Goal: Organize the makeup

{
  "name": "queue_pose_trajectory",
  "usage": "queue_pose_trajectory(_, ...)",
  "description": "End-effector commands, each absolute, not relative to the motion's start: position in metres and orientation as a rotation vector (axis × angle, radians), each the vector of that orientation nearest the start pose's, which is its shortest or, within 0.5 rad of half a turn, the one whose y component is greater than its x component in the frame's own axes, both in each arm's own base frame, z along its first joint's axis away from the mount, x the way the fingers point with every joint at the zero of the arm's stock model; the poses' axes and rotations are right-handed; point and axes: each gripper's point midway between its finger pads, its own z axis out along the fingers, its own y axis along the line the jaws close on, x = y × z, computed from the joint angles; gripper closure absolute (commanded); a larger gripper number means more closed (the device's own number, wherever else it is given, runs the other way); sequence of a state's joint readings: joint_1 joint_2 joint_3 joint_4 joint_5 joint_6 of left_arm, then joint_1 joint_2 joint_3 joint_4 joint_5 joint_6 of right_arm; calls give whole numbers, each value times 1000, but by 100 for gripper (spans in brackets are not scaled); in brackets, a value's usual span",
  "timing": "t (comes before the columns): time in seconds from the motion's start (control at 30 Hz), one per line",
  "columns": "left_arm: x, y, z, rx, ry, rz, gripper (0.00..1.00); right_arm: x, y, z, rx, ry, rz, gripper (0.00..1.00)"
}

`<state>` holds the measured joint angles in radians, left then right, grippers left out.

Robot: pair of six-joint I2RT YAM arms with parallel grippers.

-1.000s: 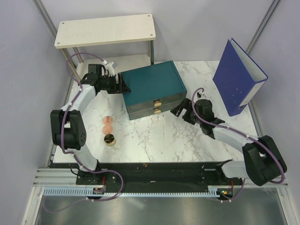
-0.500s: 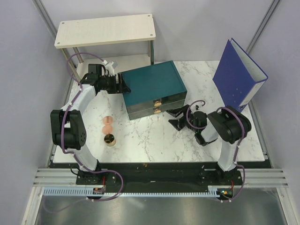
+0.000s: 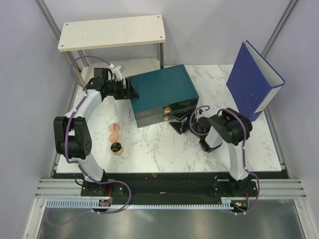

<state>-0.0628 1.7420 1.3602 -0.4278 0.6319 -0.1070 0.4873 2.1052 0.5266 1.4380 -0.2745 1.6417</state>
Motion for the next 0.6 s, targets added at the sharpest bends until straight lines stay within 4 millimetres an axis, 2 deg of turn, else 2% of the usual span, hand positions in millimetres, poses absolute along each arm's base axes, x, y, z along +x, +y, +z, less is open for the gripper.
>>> queue_pose_trajectory(0.0, 389, -129, 109, 279, 2510, -794, 22, 343, 295, 68, 963, 1848, 1759, 25)
queue_pose_trajectory(0.13, 387, -130, 107, 279, 2515, -796, 22, 336, 293, 50, 1029, 1918, 1675, 28)
queue_pose_trajectory(0.27, 386, -129, 105, 277, 2521, -795, 22, 339, 286, 37, 1086, 1916, 1603, 31)
queue_pose_trajectory(0.57, 385, -129, 106, 280, 2521, -792, 22, 350, 294, 25, 1155, 1893, 1573, 37)
